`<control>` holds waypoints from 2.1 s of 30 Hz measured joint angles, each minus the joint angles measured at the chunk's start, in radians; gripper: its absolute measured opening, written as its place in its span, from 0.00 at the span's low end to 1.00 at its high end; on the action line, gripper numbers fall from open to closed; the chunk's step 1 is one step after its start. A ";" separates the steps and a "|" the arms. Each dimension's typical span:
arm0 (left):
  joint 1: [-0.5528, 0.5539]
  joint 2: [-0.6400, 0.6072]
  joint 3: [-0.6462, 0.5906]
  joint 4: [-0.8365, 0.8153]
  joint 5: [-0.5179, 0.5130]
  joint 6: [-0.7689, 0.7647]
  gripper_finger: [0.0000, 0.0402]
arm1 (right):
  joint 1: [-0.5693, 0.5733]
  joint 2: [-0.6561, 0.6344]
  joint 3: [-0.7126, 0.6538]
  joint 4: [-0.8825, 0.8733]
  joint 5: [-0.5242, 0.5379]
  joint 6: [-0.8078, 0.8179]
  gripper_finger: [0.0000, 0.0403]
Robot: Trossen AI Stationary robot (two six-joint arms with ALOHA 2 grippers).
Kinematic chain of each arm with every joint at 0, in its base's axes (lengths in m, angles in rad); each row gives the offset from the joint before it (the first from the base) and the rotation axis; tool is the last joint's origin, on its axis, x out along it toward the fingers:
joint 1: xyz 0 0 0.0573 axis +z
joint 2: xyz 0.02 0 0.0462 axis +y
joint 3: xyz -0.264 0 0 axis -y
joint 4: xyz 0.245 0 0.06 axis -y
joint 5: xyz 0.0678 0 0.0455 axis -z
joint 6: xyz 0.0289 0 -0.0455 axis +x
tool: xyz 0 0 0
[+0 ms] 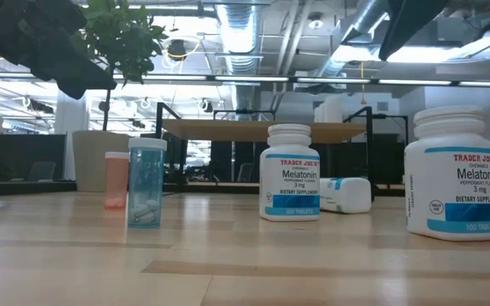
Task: Pick and place medicine bottles onto shelf by color
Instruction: Put the top white medicine bottle on the shelf
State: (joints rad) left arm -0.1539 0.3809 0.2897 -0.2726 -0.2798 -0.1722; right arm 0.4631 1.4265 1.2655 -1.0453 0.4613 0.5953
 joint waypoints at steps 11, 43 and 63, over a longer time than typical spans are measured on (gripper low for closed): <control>0.000 0.000 0.000 0.000 0.000 0.000 0.22 | 0.028 0.000 0.000 0.041 0.015 0.000 0.66; 0.000 0.000 0.000 0.000 0.000 0.000 0.22 | 0.026 0.001 0.001 0.059 0.015 0.000 0.66; 0.000 0.000 0.000 0.000 0.001 -0.009 0.22 | -0.091 0.002 -0.093 0.097 0.037 0.246 0.66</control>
State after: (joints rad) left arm -0.1539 0.3806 0.2897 -0.2722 -0.2791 -0.1810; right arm 0.3723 1.4288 1.1729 -0.9487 0.4986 0.8412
